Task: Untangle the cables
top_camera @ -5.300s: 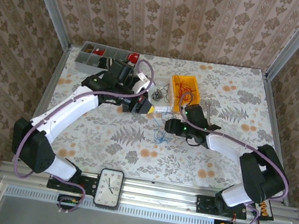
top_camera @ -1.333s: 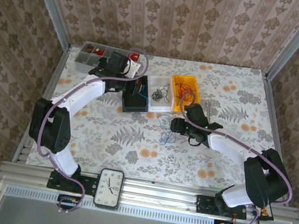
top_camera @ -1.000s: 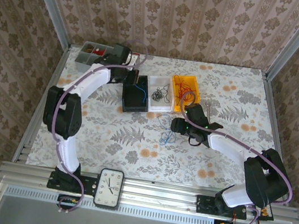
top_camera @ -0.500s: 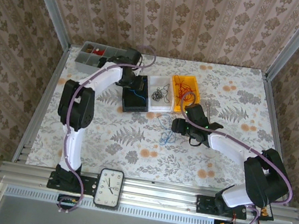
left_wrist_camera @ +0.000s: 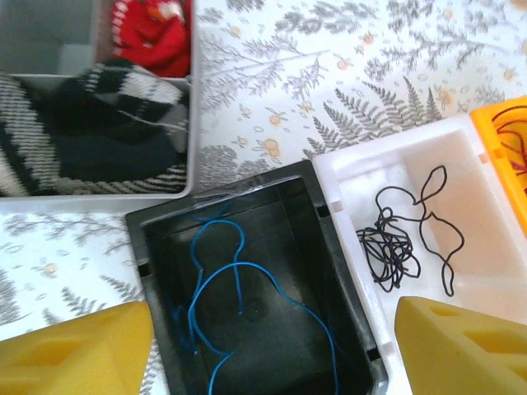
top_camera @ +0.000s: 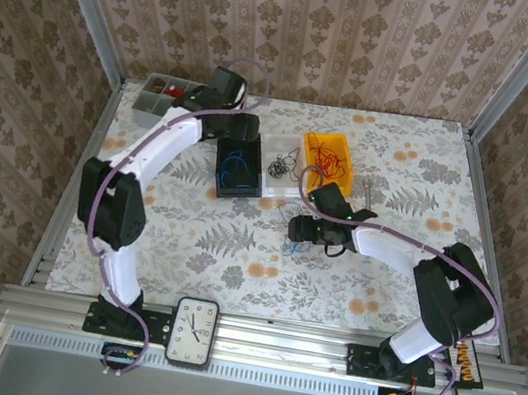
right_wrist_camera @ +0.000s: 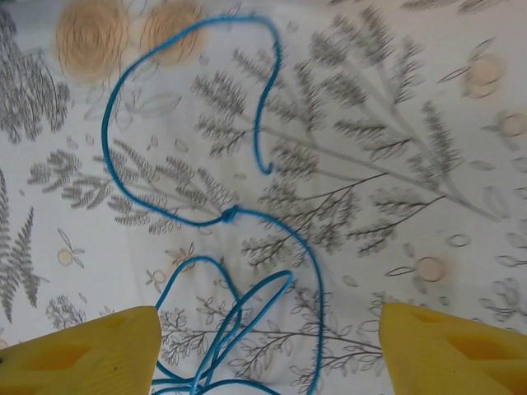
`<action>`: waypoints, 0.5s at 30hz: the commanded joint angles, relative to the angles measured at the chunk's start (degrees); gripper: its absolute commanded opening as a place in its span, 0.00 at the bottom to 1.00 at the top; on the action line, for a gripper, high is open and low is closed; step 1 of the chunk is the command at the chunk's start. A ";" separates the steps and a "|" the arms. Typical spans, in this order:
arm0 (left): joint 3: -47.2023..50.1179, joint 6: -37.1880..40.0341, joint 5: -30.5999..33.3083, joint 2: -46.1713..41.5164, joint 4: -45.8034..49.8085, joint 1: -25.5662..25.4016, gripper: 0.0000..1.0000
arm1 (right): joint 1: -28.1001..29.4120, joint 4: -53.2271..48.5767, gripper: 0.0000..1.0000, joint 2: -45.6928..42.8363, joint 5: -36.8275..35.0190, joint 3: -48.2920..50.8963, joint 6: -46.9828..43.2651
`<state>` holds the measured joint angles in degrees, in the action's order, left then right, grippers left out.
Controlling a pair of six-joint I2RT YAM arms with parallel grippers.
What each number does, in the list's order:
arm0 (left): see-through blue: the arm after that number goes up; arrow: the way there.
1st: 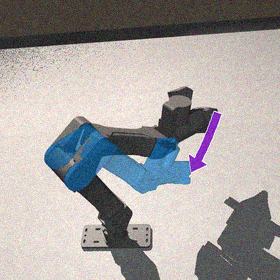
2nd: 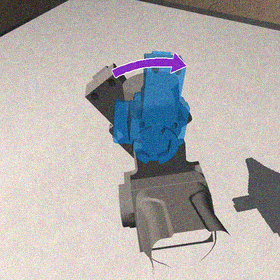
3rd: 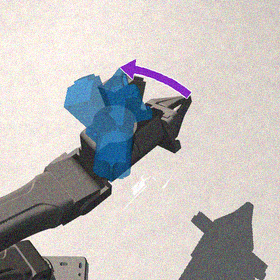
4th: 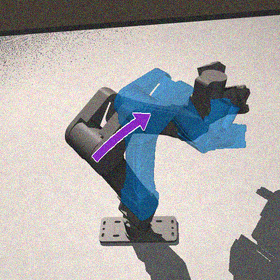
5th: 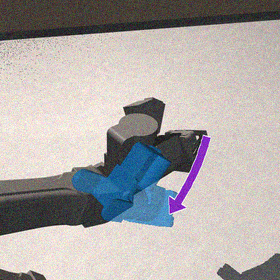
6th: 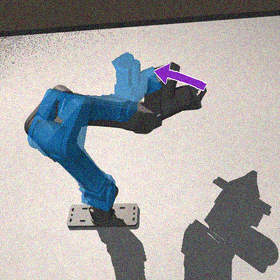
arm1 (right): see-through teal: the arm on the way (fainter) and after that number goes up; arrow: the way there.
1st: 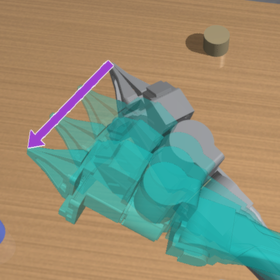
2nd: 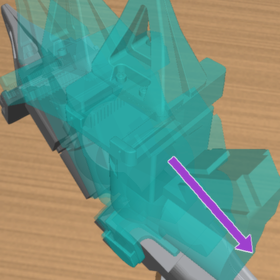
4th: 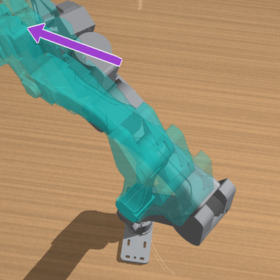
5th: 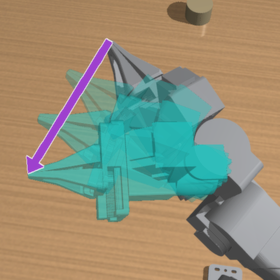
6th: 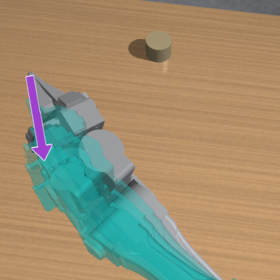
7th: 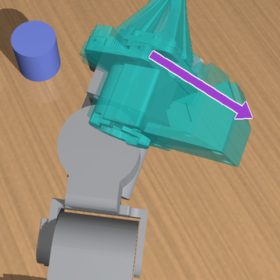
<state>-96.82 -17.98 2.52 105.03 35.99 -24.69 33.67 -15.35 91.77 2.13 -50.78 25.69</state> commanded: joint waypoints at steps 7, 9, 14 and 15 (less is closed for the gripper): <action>12.30 -4.37 5.48 -8.42 -4.67 2.50 0.77 | 4.82 -10.67 0.66 9.20 -5.00 -8.33 -4.94; 14.06 -5.04 5.30 -9.33 -5.35 3.18 0.77 | 6.01 -11.54 0.59 10.75 -6.61 -8.95 -5.46; 16.59 -6.77 4.93 -10.79 -6.53 4.97 0.77 | 6.45 -11.34 0.17 11.19 -8.44 -8.82 -3.31; 17.04 -6.99 5.02 -11.11 -6.76 5.31 0.77 | 6.49 -10.85 0.12 10.25 -8.79 -8.59 -3.20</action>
<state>-80.51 -22.79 6.52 96.71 31.03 -20.23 39.66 -23.99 101.97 -4.84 -59.27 21.52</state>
